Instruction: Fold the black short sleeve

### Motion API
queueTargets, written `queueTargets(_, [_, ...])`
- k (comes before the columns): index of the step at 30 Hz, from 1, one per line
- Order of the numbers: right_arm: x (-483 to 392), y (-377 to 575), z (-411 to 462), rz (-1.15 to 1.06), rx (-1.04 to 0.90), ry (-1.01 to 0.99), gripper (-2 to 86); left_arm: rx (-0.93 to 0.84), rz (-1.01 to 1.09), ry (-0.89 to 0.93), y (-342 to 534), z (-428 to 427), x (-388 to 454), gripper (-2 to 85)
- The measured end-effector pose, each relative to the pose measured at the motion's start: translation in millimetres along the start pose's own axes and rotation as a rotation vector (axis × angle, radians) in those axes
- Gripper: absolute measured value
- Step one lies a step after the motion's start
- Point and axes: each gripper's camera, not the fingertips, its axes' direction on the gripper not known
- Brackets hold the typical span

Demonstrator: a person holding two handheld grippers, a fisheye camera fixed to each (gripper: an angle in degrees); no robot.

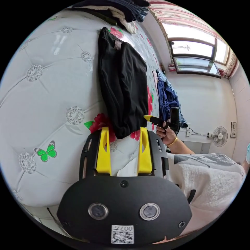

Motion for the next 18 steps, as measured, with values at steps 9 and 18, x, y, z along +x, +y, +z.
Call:
queueTargets(9, [-14.3, -10.0, -78.3, -0.027, 0.116, -0.356, 2.9, 0.129, 0.023, 0.252, -14.4, -89.0, 57.9, 4.7])
queueTargets(18, [-111.1, -130.8, -101.3, -0.135, 0.154, -0.546, 0.9, 0.267, 0.123, 0.268, -96.4, -258.6, 84.6, 4.4])
